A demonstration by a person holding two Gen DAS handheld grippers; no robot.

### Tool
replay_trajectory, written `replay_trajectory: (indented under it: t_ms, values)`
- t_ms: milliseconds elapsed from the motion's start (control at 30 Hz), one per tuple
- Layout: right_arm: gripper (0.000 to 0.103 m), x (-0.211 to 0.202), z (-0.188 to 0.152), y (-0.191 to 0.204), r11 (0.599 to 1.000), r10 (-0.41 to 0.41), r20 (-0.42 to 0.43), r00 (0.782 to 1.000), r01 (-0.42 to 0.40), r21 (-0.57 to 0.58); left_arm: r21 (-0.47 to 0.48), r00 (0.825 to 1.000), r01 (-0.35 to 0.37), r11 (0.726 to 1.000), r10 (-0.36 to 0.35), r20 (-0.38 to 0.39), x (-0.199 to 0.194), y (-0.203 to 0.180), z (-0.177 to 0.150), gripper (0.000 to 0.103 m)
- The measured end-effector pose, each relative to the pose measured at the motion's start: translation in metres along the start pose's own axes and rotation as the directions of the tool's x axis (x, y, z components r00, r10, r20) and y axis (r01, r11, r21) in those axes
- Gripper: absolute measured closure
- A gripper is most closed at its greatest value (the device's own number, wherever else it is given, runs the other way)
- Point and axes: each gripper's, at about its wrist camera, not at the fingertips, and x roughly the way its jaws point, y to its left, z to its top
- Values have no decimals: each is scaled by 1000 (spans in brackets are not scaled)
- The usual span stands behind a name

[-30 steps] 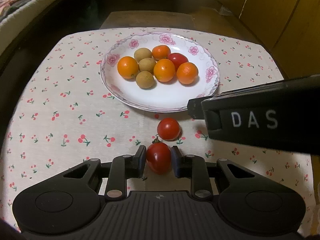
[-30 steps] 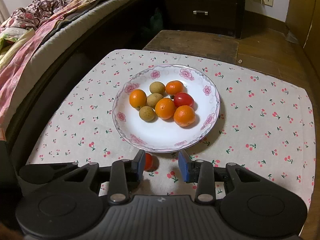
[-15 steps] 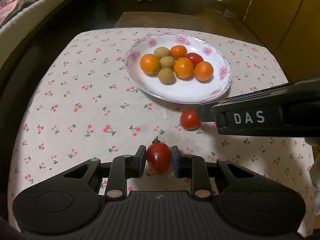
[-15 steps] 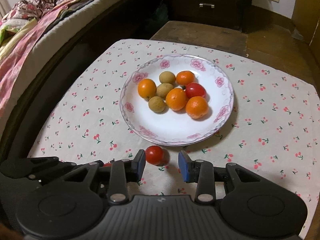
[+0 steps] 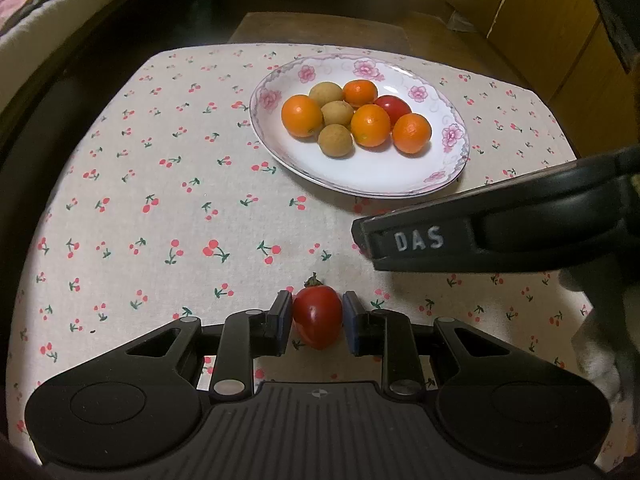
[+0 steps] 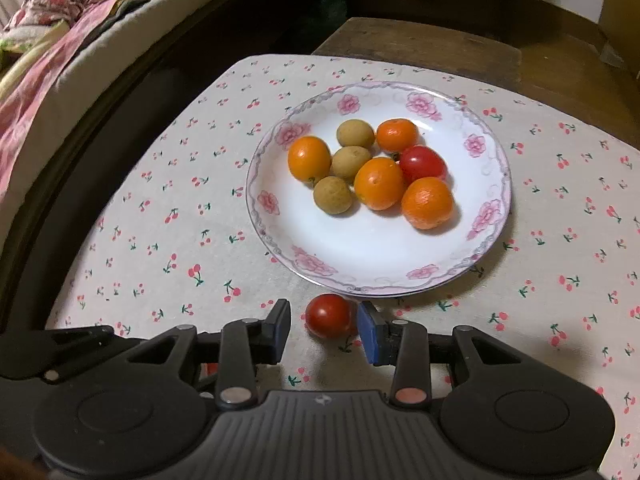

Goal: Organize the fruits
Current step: 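Grasp a red tomato with the left tool while the right tool grasps the other tomato, then carry both red tomatoes in the two tools toward the white bowl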

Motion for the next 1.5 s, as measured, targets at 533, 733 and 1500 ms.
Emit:
replay_trajectory:
  t_ms: [533,733,1500]
  values:
    - [75,7,0,4,998,0,12,1000,1,-55,-4,1000,5,1000,-6,-31,7,1,-1,67]
    - [75,13,1,3,998,1,-9,1000,-1,-57,-3,999,3,1000,-3,-32,12,2,0,67]
    - [75,-28,-30,-15,991,-95,-17,995,92,-100,56,1000,2,998,-1,-24,5,-11,-3,68]
